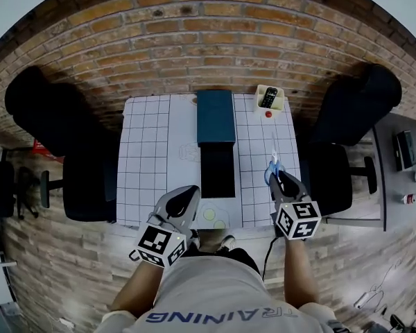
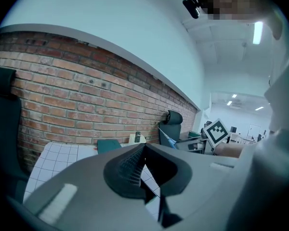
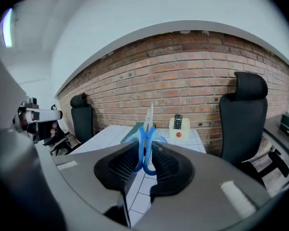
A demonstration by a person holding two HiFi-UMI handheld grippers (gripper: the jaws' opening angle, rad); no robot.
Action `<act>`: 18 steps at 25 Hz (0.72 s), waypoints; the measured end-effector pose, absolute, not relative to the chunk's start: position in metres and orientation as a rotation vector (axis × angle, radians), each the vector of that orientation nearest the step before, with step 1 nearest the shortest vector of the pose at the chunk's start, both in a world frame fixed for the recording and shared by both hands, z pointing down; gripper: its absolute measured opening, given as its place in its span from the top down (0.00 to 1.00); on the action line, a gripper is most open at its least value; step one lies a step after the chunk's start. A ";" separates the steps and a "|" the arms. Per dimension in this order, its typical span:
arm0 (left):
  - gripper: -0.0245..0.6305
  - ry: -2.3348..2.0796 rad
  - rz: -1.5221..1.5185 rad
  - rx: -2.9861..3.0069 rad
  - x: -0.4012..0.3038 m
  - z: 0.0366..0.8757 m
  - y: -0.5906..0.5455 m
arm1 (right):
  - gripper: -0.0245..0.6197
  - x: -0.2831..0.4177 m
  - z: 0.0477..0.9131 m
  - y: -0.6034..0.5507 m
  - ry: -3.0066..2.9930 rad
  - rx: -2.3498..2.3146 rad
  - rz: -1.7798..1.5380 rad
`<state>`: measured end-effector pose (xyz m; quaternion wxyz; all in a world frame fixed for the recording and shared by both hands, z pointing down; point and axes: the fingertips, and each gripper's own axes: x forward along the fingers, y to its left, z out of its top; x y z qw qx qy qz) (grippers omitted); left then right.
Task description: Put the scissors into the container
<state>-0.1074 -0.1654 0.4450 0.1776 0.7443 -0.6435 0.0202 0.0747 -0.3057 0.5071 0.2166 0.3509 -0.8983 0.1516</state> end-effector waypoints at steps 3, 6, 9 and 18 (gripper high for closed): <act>0.96 -1.854 0.047 2.078 -0.120 0.443 -0.157 | 0.80 0.047 0.512 -0.299 -2.492 0.895 0.405; 0.96 -1.890 0.038 2.040 -0.136 0.444 -0.147 | 0.80 0.016 0.533 -0.291 -2.451 0.809 0.388; 0.96 -1.934 0.030 1.992 -0.153 0.447 -0.134 | 0.80 -0.014 0.568 -0.281 -2.368 0.707 0.370; 0.96 -2.010 0.013 1.865 -0.197 0.459 -0.103 | 0.80 -0.057 0.675 -0.260 -2.104 0.567 0.378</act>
